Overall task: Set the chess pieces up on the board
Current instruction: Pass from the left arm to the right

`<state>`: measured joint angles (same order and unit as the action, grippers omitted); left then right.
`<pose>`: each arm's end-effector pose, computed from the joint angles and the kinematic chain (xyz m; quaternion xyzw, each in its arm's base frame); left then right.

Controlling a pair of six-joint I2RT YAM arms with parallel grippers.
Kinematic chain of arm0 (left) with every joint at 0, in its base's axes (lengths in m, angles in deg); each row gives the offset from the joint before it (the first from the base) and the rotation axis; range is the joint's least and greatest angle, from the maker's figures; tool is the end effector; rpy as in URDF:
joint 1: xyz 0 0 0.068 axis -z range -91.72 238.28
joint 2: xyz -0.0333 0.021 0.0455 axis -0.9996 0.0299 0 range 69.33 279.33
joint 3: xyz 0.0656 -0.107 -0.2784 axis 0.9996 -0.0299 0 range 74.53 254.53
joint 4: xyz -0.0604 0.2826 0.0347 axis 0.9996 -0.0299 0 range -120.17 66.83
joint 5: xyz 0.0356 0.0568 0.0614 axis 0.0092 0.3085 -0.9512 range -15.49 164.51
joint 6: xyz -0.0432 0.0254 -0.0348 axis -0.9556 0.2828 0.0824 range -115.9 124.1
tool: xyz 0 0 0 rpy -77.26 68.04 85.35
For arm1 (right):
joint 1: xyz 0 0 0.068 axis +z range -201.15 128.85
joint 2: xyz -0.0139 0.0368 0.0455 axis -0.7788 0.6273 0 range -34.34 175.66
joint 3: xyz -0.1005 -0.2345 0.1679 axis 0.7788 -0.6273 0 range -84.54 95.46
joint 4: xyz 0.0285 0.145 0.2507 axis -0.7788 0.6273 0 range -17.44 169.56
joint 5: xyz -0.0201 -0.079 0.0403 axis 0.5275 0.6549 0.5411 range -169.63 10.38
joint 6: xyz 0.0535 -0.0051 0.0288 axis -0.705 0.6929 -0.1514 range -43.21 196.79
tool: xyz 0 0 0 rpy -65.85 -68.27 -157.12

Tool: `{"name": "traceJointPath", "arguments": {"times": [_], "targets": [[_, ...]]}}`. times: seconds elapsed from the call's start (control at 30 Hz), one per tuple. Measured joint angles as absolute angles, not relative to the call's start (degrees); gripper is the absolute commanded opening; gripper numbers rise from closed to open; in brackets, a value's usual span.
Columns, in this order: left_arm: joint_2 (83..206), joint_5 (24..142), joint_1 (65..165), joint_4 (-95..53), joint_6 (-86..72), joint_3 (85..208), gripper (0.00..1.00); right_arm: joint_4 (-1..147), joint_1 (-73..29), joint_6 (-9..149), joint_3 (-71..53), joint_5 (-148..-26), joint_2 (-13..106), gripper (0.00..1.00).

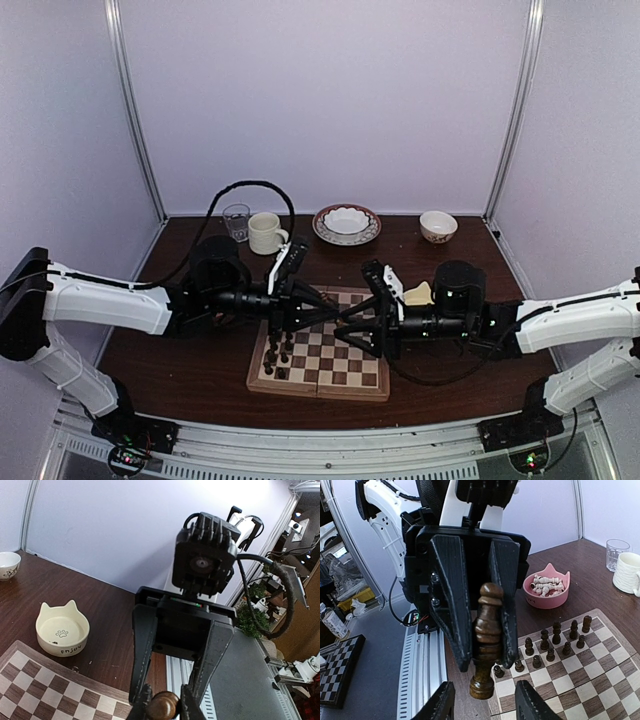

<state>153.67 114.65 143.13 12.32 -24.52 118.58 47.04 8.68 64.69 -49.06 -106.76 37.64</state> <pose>0.1768 -0.3019 0.2676 0.3831 0.6206 -0.6118 0.3063 0.1320 0.2683 0.2586 -0.4399 0.6255 0.5097 0.3942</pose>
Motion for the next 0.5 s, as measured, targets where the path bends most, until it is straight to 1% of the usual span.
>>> {"name": "traceJointPath", "arguments": {"times": [0.07,0.17,0.33,0.5], "targets": [[153.7,114.6,143.1,12.1,-24.5,118.6,0.03,47.0,8.7,64.7,-49.1,-106.8,37.6,0.39],[153.7,114.6,143.1,12.0,-24.3,118.6,0.03,47.0,8.7,64.5,-49.1,-106.9,37.6,0.35],[154.1,114.7,143.3,11.8,-24.3,119.1,0.03,47.0,8.7,64.4,-49.1,-106.9,37.5,0.24],[154.5,114.7,143.7,11.3,-24.0,119.4,0.03,47.0,8.8,64.4,-49.1,-106.9,37.5,0.24]]}}
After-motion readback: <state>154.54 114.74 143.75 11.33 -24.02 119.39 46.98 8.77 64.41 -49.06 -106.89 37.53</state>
